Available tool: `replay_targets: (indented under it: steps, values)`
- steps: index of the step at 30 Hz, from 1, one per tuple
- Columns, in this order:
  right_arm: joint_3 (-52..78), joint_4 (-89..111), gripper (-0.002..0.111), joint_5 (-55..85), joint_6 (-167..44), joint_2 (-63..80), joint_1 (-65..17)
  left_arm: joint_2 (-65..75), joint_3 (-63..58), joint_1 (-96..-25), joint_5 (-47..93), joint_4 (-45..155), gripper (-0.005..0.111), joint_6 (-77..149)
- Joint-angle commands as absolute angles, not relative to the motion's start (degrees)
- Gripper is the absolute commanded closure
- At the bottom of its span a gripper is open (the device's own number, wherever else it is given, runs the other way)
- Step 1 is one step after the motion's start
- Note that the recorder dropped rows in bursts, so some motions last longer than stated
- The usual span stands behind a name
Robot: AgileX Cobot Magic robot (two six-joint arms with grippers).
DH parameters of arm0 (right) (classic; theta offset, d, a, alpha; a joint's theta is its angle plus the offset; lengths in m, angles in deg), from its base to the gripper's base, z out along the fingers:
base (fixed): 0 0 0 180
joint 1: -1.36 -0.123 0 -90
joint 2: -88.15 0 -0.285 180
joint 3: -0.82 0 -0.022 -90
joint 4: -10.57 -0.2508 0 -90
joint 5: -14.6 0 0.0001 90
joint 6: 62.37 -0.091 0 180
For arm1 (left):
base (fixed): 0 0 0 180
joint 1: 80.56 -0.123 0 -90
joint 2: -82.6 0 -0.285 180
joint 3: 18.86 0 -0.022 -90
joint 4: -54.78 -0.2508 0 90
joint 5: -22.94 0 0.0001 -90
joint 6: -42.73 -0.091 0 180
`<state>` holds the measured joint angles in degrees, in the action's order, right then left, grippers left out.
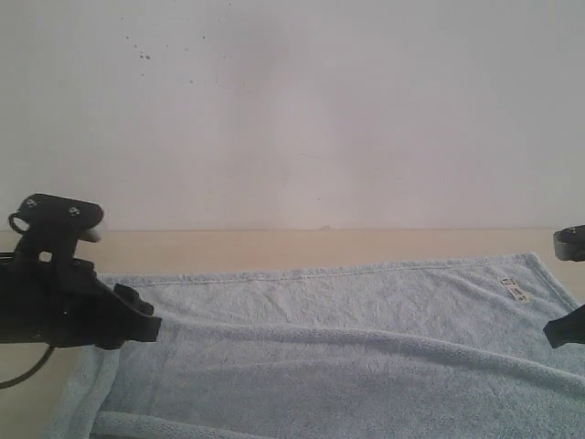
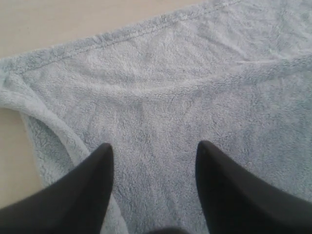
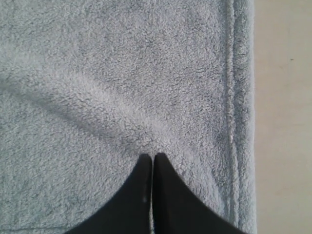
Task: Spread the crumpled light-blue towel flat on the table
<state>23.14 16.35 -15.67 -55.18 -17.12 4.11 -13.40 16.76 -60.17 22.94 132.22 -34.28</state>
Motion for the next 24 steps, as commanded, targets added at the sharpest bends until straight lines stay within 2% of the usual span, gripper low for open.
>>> replay_targets:
  steps: [1, 5, 10, 24]
  values:
    - [22.6, 16.3, 0.108, -14.1, -54.7, -17.0, 4.1, -20.5, 13.0, -60.0, 22.1, 133.2, 0.058, -33.6]
    - [22.6, 16.3, 0.108, -13.7, -54.3, -17.0, 4.1, -22.9, 13.7, -60.0, 18.3, 134.4, 0.057, -33.6]
    - [22.6, 16.3, 0.108, -12.3, -54.3, -17.0, 4.1, -22.9, 14.7, -60.0, 12.2, 138.2, 0.050, -35.1]
    - [22.6, 16.2, 0.108, -11.7, -54.3, -17.0, 4.1, -29.3, 14.8, -59.9, 13.7, 142.8, 0.049, -36.3]
